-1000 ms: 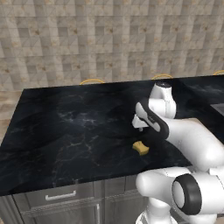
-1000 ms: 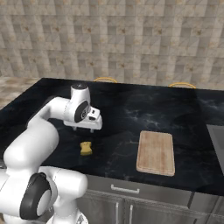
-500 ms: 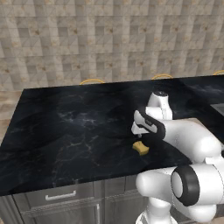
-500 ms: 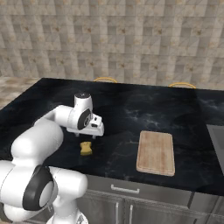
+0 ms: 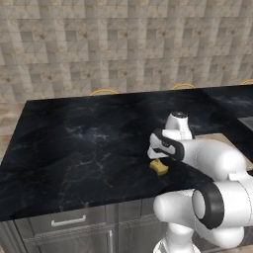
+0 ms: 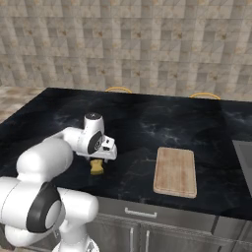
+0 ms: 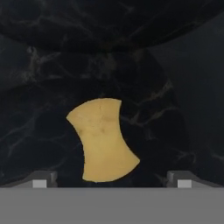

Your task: Pick up the sponge from the counter and clean the cutting board by briefly scrubbing or pressing down on the cutting board. Once finished, release the sponge.

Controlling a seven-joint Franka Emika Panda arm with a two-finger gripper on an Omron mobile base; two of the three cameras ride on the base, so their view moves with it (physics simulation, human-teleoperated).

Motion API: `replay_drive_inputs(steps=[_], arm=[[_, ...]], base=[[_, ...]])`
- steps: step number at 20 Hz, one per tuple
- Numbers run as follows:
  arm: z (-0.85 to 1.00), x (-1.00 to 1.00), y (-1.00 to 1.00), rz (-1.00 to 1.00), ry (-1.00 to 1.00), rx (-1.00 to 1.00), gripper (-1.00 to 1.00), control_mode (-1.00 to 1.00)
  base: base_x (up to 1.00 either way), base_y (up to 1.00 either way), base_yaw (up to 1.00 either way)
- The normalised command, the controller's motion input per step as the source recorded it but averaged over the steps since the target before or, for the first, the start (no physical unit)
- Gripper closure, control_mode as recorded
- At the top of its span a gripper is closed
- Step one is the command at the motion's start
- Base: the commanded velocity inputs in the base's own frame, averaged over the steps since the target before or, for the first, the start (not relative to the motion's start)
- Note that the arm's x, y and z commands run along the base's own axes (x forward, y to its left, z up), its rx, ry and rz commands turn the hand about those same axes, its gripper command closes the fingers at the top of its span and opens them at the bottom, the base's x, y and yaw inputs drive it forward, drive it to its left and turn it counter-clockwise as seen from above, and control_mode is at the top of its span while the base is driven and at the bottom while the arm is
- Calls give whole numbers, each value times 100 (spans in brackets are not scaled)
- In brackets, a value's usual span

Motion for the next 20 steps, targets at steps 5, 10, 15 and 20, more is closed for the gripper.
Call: replay_drive_inputs(steps=[5,10,15,20], arm=[[-29,6,3,0,0,-1,-100,-100],[-22,2,4,0,0,0,-100,-100],[-18,1,3,0,0,0,-100,-100],[-15,6,4,0,0,0,-100,-100]], base=[[0,0,0],[0,0,0],[0,0,0],[0,0,0]])
